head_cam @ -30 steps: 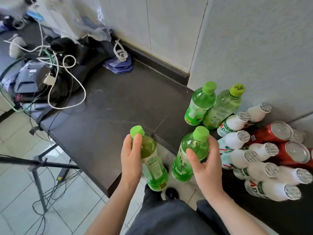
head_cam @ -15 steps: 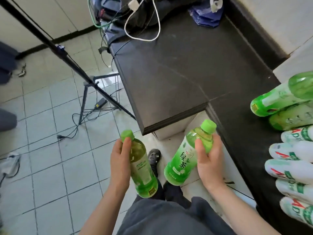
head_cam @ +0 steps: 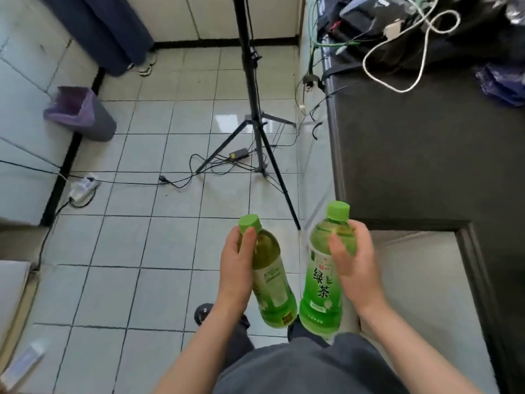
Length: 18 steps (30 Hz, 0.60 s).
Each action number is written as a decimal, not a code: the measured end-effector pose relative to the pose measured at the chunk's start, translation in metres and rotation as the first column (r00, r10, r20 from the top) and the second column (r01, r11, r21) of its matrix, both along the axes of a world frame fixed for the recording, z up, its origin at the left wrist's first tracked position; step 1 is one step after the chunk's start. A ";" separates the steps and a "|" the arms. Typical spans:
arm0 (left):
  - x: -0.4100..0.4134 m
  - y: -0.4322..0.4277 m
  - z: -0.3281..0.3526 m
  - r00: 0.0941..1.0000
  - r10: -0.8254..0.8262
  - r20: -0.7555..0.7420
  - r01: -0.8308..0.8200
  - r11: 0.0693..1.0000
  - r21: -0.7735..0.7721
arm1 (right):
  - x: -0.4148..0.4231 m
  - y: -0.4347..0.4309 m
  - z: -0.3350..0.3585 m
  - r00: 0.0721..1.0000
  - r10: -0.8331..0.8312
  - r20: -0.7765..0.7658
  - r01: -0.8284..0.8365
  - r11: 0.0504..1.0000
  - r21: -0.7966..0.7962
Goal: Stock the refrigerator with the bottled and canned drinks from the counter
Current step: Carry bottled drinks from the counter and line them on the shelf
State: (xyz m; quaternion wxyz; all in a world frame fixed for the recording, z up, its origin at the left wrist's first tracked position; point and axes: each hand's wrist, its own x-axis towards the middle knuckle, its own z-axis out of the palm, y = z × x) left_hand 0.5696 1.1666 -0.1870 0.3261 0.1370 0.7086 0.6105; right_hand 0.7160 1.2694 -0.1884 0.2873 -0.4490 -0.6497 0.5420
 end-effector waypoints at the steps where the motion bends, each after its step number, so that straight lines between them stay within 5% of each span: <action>1: -0.015 -0.013 0.004 0.999 0.038 0.001 -0.038 0.999 0.025 | -0.016 -0.008 0.003 1.000 0.031 0.000 -0.031 0.999 0.014; 10: -0.160 -0.184 0.017 0.889 0.455 0.056 -0.458 0.886 0.078 | -0.191 -0.120 0.031 0.925 0.379 -0.017 -0.376 0.921 0.099; 18: -0.263 -0.343 0.036 0.636 0.763 0.112 -0.770 0.620 0.150 | -0.364 -0.246 0.052 0.718 0.694 -0.055 -0.681 0.716 0.155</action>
